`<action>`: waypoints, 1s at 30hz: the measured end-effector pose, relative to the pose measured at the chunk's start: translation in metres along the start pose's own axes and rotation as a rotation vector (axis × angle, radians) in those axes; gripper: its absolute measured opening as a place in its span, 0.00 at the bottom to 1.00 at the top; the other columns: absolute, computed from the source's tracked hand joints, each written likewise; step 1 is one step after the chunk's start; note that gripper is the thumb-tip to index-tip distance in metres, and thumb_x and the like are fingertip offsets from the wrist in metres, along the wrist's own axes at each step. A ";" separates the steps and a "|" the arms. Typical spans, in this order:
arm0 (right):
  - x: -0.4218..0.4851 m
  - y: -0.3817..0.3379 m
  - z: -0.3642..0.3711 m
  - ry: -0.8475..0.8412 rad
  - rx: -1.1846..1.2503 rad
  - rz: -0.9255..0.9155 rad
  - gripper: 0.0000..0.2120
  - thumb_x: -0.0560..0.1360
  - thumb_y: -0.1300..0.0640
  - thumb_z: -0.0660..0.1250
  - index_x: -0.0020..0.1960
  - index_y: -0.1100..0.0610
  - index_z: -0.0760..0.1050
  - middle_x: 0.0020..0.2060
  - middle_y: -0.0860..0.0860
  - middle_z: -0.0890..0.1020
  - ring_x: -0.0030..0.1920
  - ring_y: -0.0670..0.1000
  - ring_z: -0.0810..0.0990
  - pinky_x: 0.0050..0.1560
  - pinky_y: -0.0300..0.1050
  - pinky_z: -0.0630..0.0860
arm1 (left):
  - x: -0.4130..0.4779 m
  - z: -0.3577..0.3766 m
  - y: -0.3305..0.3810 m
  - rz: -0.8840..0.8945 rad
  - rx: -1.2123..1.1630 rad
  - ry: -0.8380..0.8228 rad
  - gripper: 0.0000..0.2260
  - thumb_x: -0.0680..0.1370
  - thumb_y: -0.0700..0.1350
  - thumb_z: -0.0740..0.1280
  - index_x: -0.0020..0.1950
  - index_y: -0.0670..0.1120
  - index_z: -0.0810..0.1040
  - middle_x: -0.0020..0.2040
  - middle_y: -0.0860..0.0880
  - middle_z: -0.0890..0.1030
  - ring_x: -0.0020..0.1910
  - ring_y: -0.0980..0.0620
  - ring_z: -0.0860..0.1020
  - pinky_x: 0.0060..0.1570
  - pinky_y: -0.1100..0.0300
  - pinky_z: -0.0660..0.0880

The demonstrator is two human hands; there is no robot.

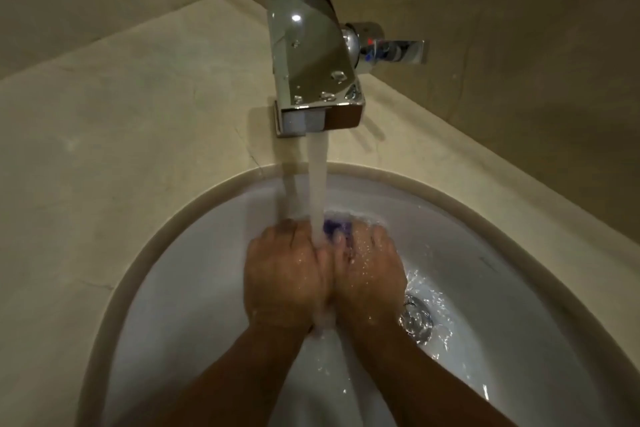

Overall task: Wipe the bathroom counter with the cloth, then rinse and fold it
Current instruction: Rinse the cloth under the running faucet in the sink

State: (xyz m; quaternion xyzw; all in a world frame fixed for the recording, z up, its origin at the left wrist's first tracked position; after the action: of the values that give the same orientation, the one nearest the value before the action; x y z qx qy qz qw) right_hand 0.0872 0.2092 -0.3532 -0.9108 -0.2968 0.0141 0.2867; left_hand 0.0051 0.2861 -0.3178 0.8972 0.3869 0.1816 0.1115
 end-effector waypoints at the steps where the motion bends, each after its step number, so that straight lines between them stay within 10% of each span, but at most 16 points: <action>1: 0.002 0.000 0.002 -0.092 -0.059 0.002 0.25 0.77 0.41 0.48 0.59 0.50 0.77 0.54 0.49 0.80 0.54 0.52 0.78 0.55 0.52 0.77 | 0.001 0.003 0.000 -0.027 -0.017 -0.016 0.15 0.78 0.51 0.60 0.44 0.43 0.81 0.36 0.45 0.81 0.35 0.44 0.78 0.39 0.51 0.77; 12: 0.003 -0.005 -0.015 -0.118 0.139 -0.013 0.19 0.82 0.45 0.51 0.53 0.52 0.78 0.49 0.51 0.79 0.51 0.55 0.77 0.52 0.52 0.74 | 0.011 0.007 0.001 -0.032 -0.080 -0.160 0.21 0.82 0.57 0.48 0.51 0.51 0.79 0.45 0.52 0.78 0.46 0.51 0.77 0.53 0.56 0.72; 18: -0.009 -0.040 -0.066 0.088 0.542 -0.078 0.08 0.80 0.52 0.60 0.55 0.50 0.77 0.50 0.45 0.75 0.51 0.42 0.75 0.52 0.33 0.69 | 0.014 -0.067 0.005 0.172 -0.153 0.104 0.11 0.78 0.48 0.58 0.47 0.45 0.77 0.47 0.46 0.77 0.47 0.45 0.74 0.50 0.51 0.67; 23: -0.025 -0.025 -0.049 -0.028 0.598 0.139 0.10 0.80 0.48 0.65 0.42 0.51 0.75 0.46 0.44 0.74 0.46 0.42 0.76 0.47 0.41 0.69 | -0.002 -0.051 -0.016 0.165 -0.201 -0.071 0.11 0.75 0.53 0.60 0.38 0.47 0.72 0.49 0.49 0.75 0.48 0.47 0.73 0.53 0.47 0.72; 30: -0.025 -0.014 -0.015 0.032 0.405 0.117 0.25 0.74 0.44 0.57 0.69 0.47 0.69 0.60 0.46 0.75 0.58 0.48 0.72 0.57 0.47 0.71 | -0.022 -0.011 -0.016 0.041 -0.231 -0.019 0.11 0.78 0.50 0.60 0.54 0.48 0.77 0.47 0.50 0.81 0.45 0.48 0.77 0.49 0.52 0.74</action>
State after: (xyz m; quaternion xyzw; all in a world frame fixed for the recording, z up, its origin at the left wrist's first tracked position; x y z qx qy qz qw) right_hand 0.0623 0.1973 -0.3367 -0.8503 -0.2299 0.0759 0.4673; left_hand -0.0239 0.2817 -0.3188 0.8878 0.3439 0.2188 0.2138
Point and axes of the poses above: each hand's wrist, its own x-axis towards the middle knuckle, its own z-axis out of the palm, y = z × x, the point moved 3 cm from there along x, towards the middle knuckle
